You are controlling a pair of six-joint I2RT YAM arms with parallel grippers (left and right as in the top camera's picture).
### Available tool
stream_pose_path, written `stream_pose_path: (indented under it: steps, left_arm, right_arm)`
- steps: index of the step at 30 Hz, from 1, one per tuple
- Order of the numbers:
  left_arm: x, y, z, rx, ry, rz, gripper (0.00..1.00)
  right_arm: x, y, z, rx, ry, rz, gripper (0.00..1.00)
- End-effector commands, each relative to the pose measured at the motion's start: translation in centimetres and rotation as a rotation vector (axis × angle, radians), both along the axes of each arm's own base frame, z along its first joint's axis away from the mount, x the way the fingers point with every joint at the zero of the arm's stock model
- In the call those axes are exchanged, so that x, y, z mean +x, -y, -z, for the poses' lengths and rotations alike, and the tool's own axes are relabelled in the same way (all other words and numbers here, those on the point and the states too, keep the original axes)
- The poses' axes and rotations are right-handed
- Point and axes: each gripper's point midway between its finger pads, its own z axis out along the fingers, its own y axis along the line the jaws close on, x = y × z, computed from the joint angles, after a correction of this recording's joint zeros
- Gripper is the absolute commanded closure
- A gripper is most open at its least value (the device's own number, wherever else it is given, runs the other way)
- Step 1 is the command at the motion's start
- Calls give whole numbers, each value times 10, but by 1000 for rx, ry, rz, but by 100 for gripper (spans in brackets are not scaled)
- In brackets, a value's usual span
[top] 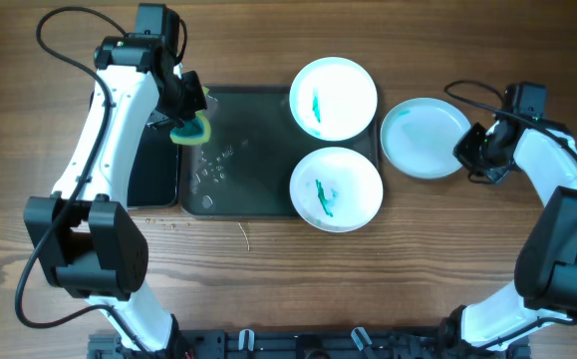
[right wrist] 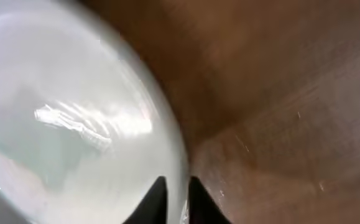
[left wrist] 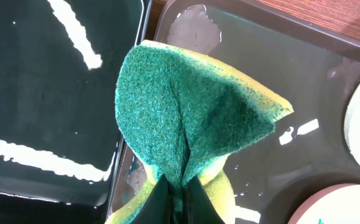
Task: Clean dirty plates on tray and stack at the side
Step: 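Release the plate on the table and open the right gripper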
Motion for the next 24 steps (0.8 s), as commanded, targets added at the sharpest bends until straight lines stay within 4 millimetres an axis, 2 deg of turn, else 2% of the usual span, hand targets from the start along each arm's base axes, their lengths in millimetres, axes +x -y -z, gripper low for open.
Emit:
stream_pose_path:
  steps: [1, 7, 11, 14, 18, 24]
  left_arm:
    - [3, 4, -3, -9, 14, 22, 96]
    - [3, 8, -3, -9, 14, 31, 96]
    - [2, 12, -3, -9, 14, 42, 96]
    - [2, 14, -3, -9, 14, 48, 96]
    - [3, 17, -4, -9, 18, 53, 96]
    - [3, 17, -3, -9, 18, 53, 96]
  right_arm:
    - [0, -13, -18, 62, 9, -74, 77]
    - [-12, -36, -82, 127, 101, -174, 63]
    - [-31, -58, -99, 164, 96, -274, 61]
    - [-48, -77, -91, 186, 27, -353, 61]
    - [-63, -102, -69, 199, -23, -443, 61]
    - [-67, -136, -36, 197, 10, -544, 66]
